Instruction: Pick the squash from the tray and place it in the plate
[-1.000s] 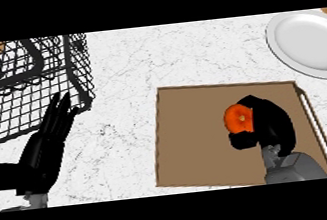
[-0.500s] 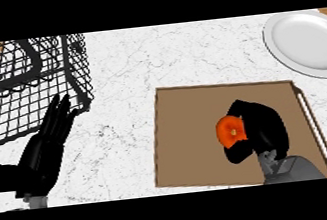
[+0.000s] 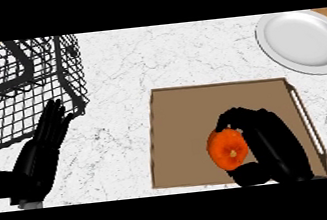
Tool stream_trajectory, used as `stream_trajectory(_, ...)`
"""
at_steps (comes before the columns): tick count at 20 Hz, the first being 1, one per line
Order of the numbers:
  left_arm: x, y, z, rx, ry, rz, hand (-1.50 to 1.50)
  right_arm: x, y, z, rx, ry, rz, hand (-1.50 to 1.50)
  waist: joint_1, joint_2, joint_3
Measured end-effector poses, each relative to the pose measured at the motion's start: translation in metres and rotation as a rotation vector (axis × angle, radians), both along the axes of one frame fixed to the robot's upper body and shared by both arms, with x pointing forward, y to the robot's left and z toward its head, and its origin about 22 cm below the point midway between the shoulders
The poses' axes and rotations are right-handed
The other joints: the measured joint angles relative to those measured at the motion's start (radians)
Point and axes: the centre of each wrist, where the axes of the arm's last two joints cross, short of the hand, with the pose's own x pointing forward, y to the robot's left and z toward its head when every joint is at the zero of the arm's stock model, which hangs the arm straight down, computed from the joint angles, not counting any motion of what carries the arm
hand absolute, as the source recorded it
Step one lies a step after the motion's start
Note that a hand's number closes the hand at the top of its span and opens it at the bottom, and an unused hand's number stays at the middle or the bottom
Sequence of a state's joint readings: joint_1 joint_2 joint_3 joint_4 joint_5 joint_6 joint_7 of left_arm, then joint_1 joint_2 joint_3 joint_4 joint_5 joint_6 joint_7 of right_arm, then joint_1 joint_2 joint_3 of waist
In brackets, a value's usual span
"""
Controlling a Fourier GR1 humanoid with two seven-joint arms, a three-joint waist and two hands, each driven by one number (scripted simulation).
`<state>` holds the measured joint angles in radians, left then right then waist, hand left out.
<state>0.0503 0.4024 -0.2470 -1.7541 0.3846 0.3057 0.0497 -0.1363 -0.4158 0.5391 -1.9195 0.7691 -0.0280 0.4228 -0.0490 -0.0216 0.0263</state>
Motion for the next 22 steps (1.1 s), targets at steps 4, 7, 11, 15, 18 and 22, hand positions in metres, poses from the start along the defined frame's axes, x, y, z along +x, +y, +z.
stream_trajectory(4,-0.005,0.003,-0.005,-0.005,0.039,0.014,0.0,-0.007,-0.021,0.014,0.121,-0.116,-0.012,1.5,-0.01,0.002,-0.001)
stream_trajectory(7,-0.006,0.003,-0.006,0.0,0.029,0.009,0.0,-0.005,-0.04,0.021,0.216,-0.169,-0.075,1.5,-0.009,0.006,-0.001)
stream_trajectory(11,-0.005,0.0,-0.007,0.0,0.019,-0.002,0.0,-0.001,-0.064,0.025,0.329,-0.204,-0.164,1.5,-0.004,0.009,0.0)
stream_trajectory(15,-0.003,-0.003,-0.008,0.001,0.007,-0.015,0.0,0.01,-0.088,0.022,0.445,-0.229,-0.246,1.5,0.009,0.014,0.0)
stream_trajectory(18,0.0,-0.004,-0.005,0.005,0.016,-0.024,0.0,0.022,-0.115,0.022,0.486,-0.265,-0.301,1.5,0.02,0.017,0.0)
stream_trajectory(22,0.003,-0.006,-0.005,0.003,0.013,-0.043,0.0,0.037,-0.151,0.018,0.489,-0.319,-0.36,1.5,0.034,0.02,0.0)
